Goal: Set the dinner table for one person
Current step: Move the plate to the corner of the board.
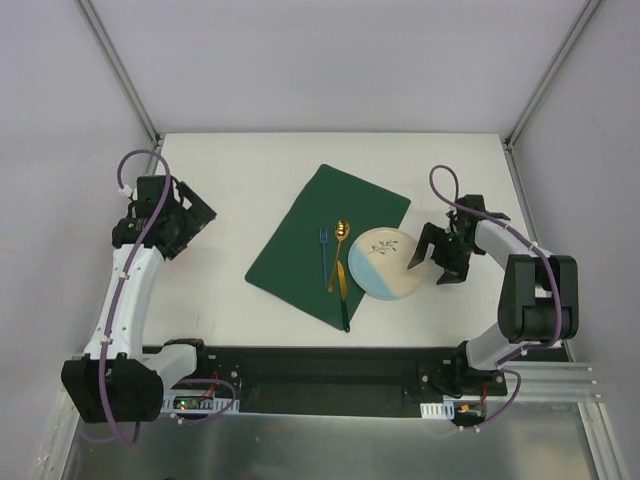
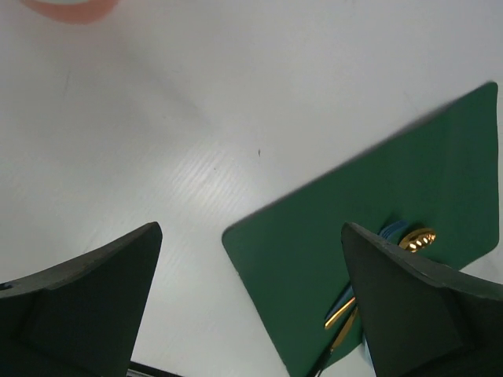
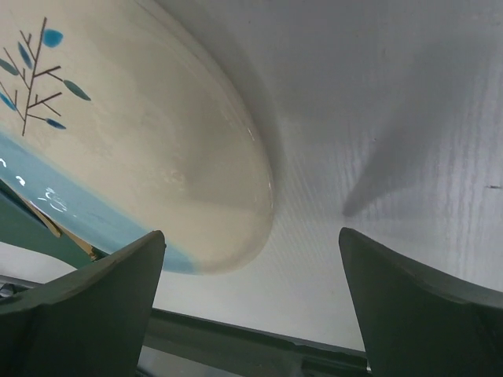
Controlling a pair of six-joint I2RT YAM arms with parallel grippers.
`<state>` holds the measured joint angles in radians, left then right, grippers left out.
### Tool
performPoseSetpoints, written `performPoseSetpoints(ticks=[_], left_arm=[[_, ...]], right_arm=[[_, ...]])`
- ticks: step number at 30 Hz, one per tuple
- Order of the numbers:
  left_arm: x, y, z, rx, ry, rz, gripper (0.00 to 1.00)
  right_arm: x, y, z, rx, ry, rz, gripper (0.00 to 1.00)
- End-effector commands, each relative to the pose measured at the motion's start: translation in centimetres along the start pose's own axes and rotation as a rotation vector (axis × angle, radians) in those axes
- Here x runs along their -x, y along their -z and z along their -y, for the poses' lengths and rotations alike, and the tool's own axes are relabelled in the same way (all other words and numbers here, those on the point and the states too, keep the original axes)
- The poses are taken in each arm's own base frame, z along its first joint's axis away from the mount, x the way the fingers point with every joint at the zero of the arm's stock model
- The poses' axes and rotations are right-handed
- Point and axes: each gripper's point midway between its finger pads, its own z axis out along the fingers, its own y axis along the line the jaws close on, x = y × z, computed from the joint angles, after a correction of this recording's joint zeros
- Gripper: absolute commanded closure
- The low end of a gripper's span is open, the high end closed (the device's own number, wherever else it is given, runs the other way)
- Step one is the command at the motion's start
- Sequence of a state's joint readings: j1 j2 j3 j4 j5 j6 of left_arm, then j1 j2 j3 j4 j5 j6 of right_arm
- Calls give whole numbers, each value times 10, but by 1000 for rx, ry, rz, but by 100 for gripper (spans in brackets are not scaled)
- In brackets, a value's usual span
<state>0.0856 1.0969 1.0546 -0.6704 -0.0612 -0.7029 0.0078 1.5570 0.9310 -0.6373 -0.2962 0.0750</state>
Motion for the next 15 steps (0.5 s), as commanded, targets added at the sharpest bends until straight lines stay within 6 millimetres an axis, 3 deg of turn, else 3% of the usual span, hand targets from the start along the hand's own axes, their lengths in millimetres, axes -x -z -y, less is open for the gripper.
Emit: performPoseSetpoints(ticks=[1,8,10,12,15], left_arm=[[-30,17,12,-52,-9,-72,1],[-73,43,36,-174,-117,-181,1],[-85,48,38,-187,-142,-214,1],[-91,52,38,-190,-153,-229,1],[-95,57,40,-189,-181,-245,1]], right_arm=[[5,-11,-9,66,-35,9,4],[3,-31,-6,83,-83,-1,3],[11,-31,-4,92,-98,31,3],[16,-32,-3,89,-103,42,10],[24,-32,-5,91,-109,61,32]])
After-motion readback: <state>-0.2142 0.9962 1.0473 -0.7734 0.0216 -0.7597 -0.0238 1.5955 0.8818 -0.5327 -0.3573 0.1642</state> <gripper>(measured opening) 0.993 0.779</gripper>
